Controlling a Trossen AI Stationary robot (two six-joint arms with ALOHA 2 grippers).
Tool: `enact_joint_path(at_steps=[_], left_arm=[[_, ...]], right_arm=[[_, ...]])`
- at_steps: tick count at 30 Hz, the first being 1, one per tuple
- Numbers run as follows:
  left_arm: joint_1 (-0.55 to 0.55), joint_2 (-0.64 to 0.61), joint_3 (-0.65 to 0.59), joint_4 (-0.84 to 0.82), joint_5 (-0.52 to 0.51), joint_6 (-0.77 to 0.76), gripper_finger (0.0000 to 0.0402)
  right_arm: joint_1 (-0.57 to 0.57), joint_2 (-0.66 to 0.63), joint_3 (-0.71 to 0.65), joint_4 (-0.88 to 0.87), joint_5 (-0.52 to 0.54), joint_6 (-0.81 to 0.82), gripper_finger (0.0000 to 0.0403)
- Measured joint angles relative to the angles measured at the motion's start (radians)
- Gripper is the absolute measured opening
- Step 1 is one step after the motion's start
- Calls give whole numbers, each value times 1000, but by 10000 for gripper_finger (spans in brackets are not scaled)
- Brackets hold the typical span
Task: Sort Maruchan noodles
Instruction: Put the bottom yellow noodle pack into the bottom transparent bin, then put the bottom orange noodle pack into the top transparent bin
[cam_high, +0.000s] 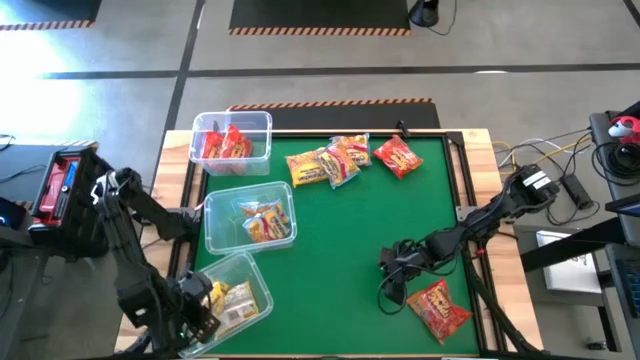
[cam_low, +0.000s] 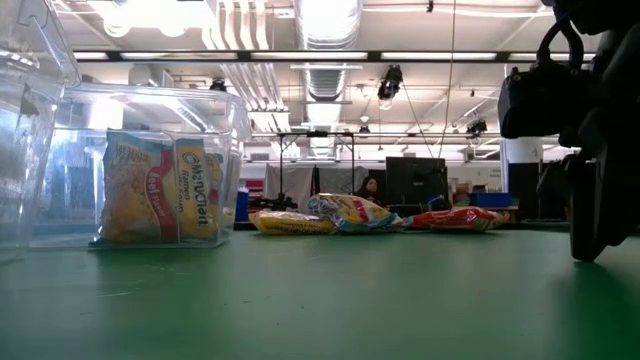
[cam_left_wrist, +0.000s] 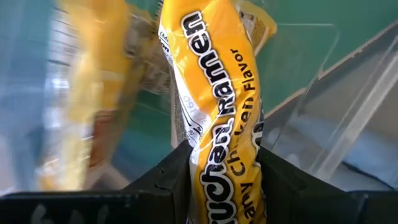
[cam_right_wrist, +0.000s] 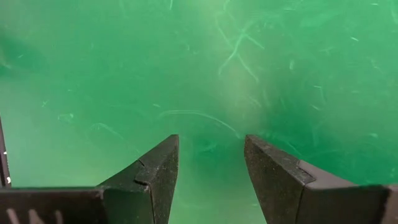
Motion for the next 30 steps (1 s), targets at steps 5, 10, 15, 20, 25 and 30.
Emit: enact_joint_path(at_steps=[5,10,15,20,25,30], left_arm=[[1,1,-101,134,-5,-9,114],[0,-2,-145,153,41,-89,127],[0,-3,-131,77,171,-92,160],[0,-5,-50,33,175,-37,189],[0,-5,62,-66,115,-26,202],[1,-5,153,-180,-65,-57,203]], right_arm=[[-1,-12,-1,-1,7,-1,176],[-1,-6,-1,0,8,20,176],[-1,-6,-1,0,7,24,176],[-1,-6,-1,-1,7,24,176],[-1,-6,-1,-2,6,24,176],[-3,-16,-1,-10,-35,93,176]])
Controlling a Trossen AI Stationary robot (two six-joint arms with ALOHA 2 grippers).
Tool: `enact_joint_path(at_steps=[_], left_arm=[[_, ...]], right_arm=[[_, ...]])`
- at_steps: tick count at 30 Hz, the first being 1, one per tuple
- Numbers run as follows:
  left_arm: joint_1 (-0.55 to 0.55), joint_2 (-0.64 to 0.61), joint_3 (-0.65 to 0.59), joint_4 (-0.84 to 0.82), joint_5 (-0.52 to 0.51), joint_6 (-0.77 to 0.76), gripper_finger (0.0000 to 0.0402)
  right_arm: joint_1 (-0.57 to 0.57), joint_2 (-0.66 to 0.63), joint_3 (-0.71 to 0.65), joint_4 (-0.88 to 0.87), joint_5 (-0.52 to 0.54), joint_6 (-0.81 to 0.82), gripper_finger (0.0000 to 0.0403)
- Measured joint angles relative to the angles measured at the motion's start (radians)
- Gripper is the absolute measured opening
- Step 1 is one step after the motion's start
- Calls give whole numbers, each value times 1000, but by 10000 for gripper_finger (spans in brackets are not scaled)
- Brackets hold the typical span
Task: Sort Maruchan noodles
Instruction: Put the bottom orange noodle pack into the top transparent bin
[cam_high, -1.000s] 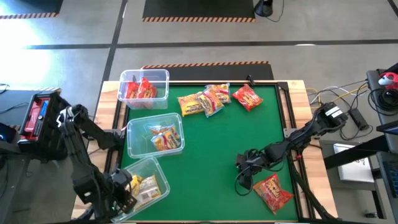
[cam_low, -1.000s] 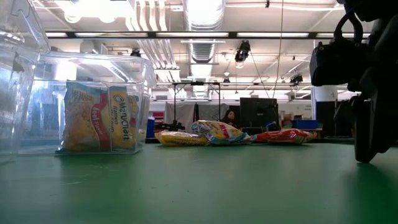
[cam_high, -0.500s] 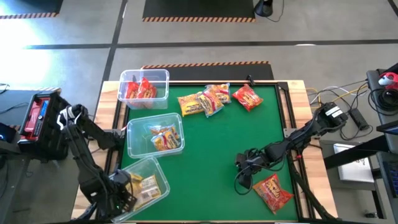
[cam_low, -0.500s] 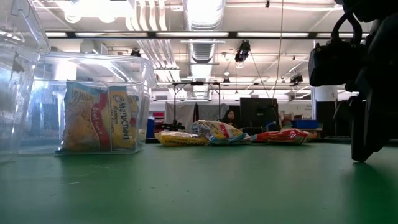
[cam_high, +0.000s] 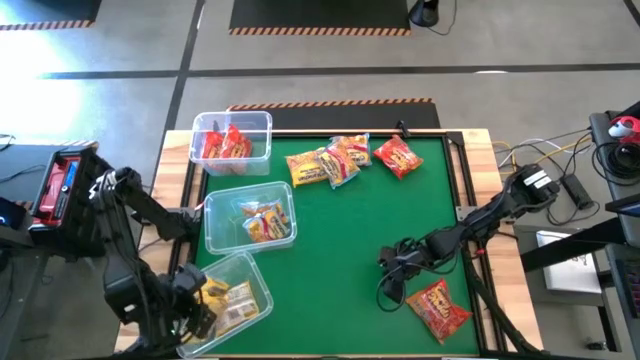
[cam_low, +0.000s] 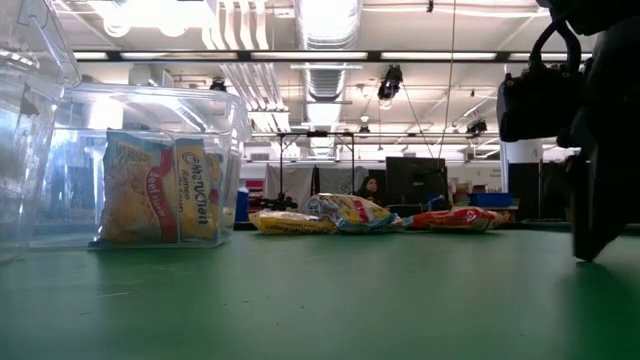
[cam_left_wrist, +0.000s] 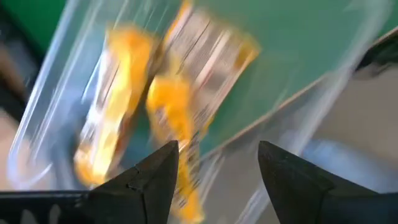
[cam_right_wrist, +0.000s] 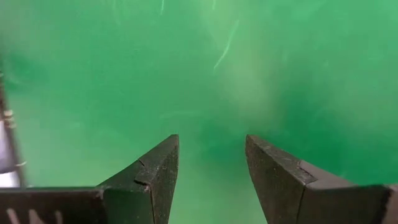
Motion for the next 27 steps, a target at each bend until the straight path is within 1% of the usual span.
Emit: enact_joint_path(at_steps=[3,7,9,11,14,17,22,27], left_arm=[[1,-1,27,-18,-177,-23,203],[17,2,30,4,-452,-24,203],[34,4,26,11,-542,-15,203],[58,8,24,17,-596,6,203],[90,17,21,23,-642,62,204],[120,31,21,37,-657,117,204],[156,59,20,93,-674,222,204],[187,74,19,137,-675,303,204]], right_arm=[[1,-24,0,1,-92,58,176],[4,-61,0,5,-257,154,176],[12,-82,0,11,-356,211,176],[26,-107,0,11,-456,264,176],[59,-150,0,13,-559,340,176],[104,-182,0,-2,-614,428,176],[175,-196,0,-47,-644,548,176],[221,-193,0,-137,-651,576,176]])
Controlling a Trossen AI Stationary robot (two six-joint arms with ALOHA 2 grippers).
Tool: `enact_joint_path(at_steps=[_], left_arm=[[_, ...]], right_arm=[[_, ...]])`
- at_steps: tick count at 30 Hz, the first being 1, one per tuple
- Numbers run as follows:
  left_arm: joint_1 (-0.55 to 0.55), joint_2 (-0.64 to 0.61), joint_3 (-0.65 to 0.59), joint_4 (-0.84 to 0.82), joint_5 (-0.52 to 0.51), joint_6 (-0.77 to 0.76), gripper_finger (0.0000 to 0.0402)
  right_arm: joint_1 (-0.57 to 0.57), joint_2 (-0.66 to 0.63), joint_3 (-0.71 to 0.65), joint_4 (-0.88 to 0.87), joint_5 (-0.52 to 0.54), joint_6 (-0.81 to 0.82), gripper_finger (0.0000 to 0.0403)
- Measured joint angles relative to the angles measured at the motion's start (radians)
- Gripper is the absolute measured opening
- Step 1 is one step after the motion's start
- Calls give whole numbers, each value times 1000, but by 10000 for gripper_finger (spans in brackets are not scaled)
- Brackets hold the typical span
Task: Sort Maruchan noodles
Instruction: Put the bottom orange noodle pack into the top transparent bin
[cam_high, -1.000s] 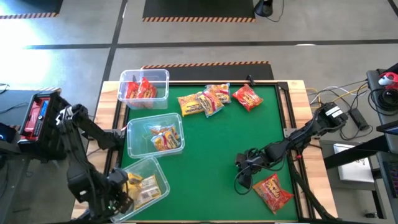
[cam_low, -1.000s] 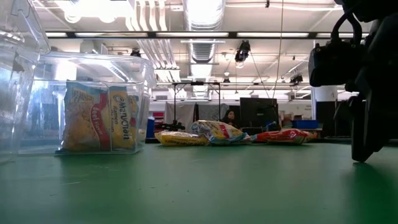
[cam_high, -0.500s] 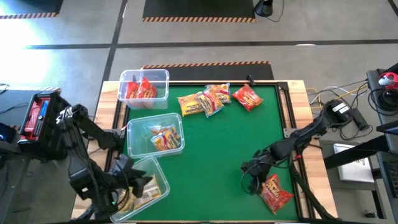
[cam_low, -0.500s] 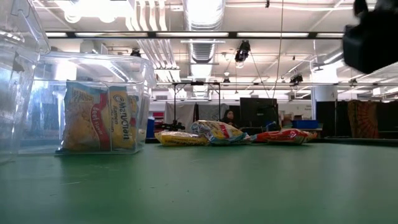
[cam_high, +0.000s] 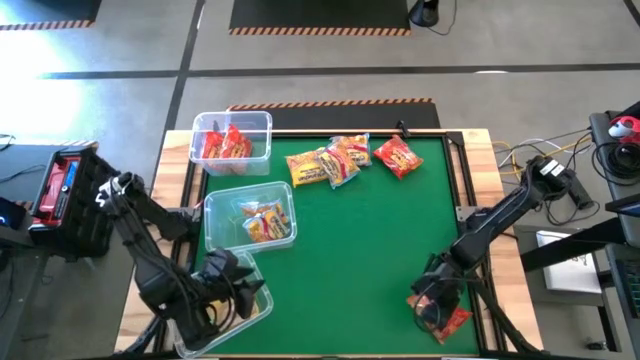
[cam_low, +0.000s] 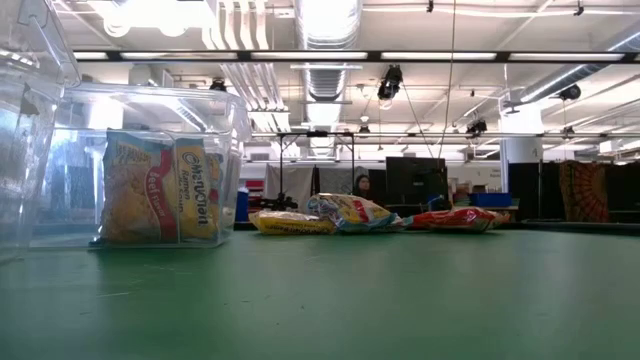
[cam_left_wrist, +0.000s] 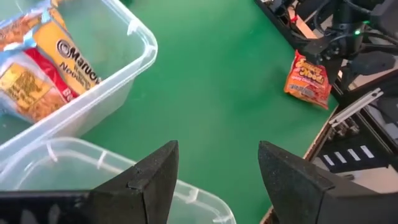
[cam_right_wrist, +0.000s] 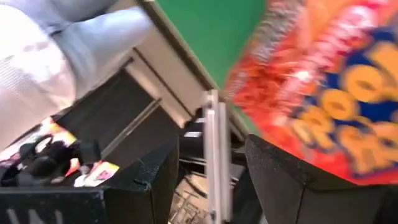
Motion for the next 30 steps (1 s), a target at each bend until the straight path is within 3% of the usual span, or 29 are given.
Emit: enact_joint_path(at_steps=[8,16,19,26,30], left_arm=[[31,-3,2,9,-36,56,204],[35,-3,1,10,-42,57,204],[40,-3,1,10,-52,57,204],[65,-3,2,21,-94,56,204],[80,-4,2,40,-142,56,204]], right_arm=[[4,36,0,-231,46,-98,176],[-35,71,5,-213,136,-302,176],[-76,76,4,-208,258,-384,176],[-196,74,2,-127,715,-549,176],[-272,74,2,-24,862,-611,176]])
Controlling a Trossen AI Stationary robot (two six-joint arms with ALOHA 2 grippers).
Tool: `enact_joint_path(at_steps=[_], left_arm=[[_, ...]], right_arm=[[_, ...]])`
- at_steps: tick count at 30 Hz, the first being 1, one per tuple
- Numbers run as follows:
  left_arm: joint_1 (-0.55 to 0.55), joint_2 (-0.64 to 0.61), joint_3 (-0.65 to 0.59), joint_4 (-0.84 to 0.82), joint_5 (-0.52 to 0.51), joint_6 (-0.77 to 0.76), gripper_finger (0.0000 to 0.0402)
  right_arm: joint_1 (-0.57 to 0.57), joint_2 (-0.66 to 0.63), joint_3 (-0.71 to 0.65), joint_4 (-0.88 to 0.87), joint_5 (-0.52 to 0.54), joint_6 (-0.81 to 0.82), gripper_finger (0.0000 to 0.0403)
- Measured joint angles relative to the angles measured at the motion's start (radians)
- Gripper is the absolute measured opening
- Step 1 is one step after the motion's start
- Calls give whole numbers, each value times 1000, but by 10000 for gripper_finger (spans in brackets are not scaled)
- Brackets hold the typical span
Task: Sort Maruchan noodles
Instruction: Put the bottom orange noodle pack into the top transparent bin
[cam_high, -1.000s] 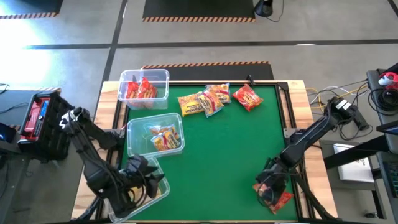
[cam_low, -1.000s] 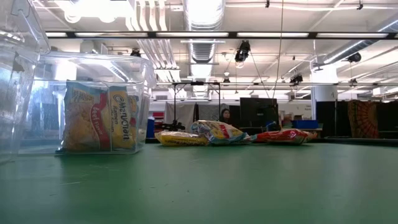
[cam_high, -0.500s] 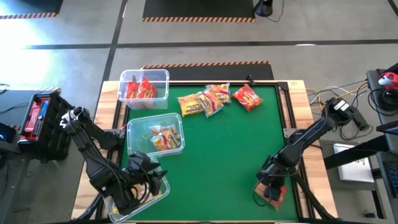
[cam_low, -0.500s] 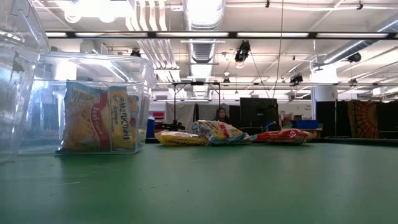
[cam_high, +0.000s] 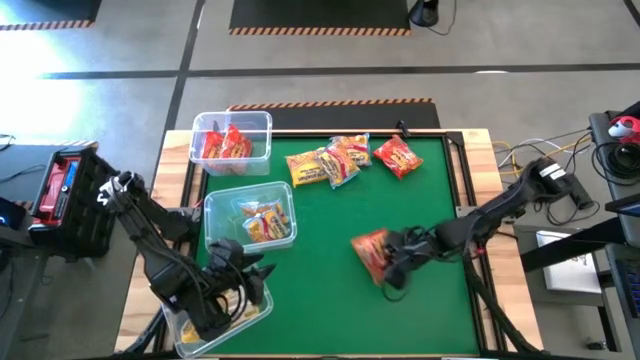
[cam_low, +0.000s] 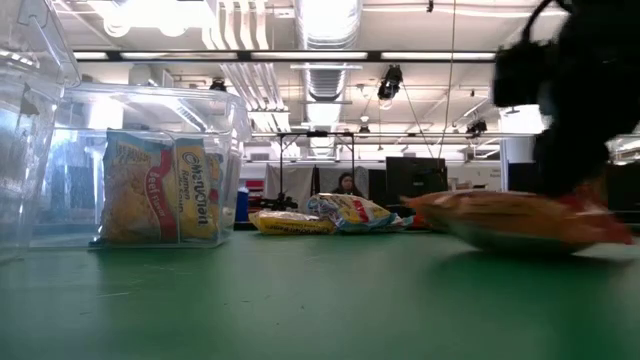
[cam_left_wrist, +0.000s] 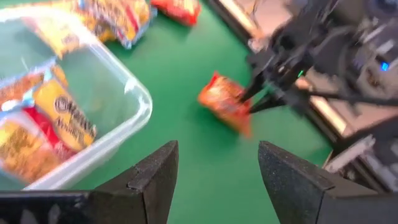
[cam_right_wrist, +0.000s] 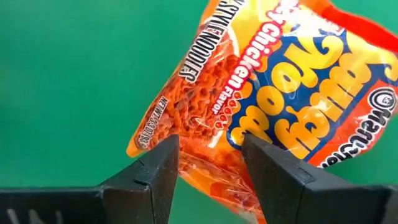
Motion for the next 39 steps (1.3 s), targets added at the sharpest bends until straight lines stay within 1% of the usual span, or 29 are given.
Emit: enact_joint_path(at_steps=[2,4,6,10,14,19,25,29,32,35,37,39], left_arm=[[5,0,0,10,-62,-8,204],[14,0,0,33,-125,-10,204],[21,0,5,40,-165,-11,204],[43,0,15,83,-180,5,204],[77,0,7,212,-180,89,204],[133,14,-9,400,-157,243,204],[187,92,-10,612,-102,358,204],[219,158,-10,682,-52,357,204],[245,199,-11,729,-14,339,204],[274,232,-11,780,39,353,204],[295,249,-11,808,73,373,204],[320,263,-10,828,113,402,204]], right_arm=[[-31,3,-2,65,35,-26,176],[-57,1,-5,120,21,-55,176],[-71,-11,-6,175,10,-66,176],[-74,-59,7,194,-23,-98,176],[-73,-100,30,160,-67,-138,176],[-75,-109,40,31,-57,-214,176],[-78,-101,38,-54,-42,-229,176],[-78,-107,38,-78,-41,-262,176],[-78,-107,38,-72,-40,-284,176],[-80,-107,40,-63,-38,-295,176],[-80,-107,44,-62,-10,-314,176],[-82,-107,48,-62,53,-342,176]])
